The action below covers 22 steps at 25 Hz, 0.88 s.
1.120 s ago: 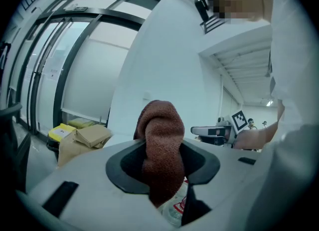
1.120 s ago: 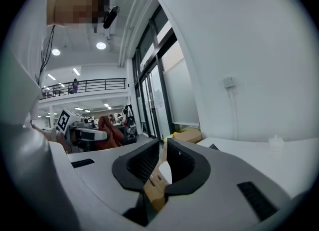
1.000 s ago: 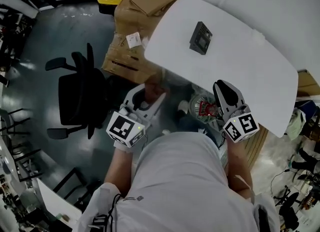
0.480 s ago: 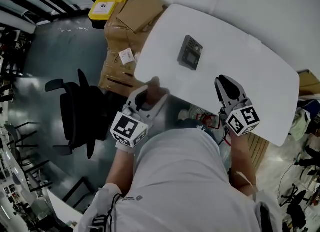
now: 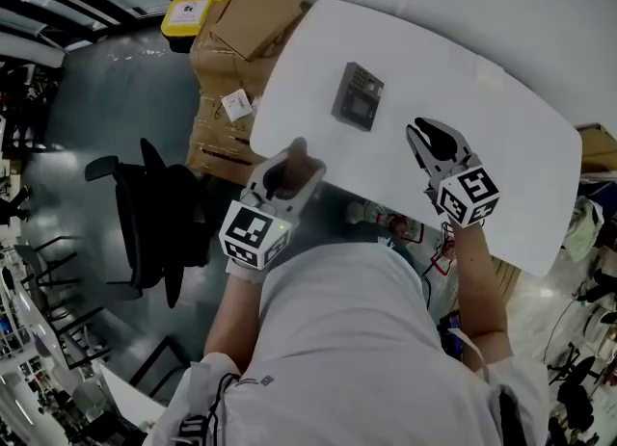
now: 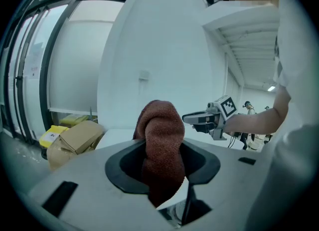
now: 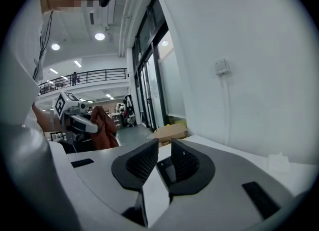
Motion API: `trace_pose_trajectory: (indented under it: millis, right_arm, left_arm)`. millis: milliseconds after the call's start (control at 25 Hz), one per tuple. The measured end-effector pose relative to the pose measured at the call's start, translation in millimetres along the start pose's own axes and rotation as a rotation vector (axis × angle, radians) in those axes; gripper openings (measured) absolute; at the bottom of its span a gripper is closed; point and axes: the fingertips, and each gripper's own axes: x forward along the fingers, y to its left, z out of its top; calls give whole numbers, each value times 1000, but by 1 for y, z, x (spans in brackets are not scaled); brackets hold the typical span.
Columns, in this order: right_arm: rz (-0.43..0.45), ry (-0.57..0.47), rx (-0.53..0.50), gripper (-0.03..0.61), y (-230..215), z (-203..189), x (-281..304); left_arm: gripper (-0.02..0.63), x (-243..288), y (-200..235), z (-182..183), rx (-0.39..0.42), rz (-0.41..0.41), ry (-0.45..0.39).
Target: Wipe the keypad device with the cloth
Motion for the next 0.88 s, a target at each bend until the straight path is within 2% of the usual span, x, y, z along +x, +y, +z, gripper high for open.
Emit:
trace_pose_trajectory:
  millis: [240,520,880]
  right_arm:
    - [6,16,-34,58,-25,-11,30]
    - [16,132,-48,95,-52,-44,75]
    - [38,275,-82,114,-90,-90,139]
  left_arm:
    - [164,27,14,-7,1,-18,40]
    - [164,60,32,-22,11,-52,129]
    - [164,115,48,-35,36,-143,215]
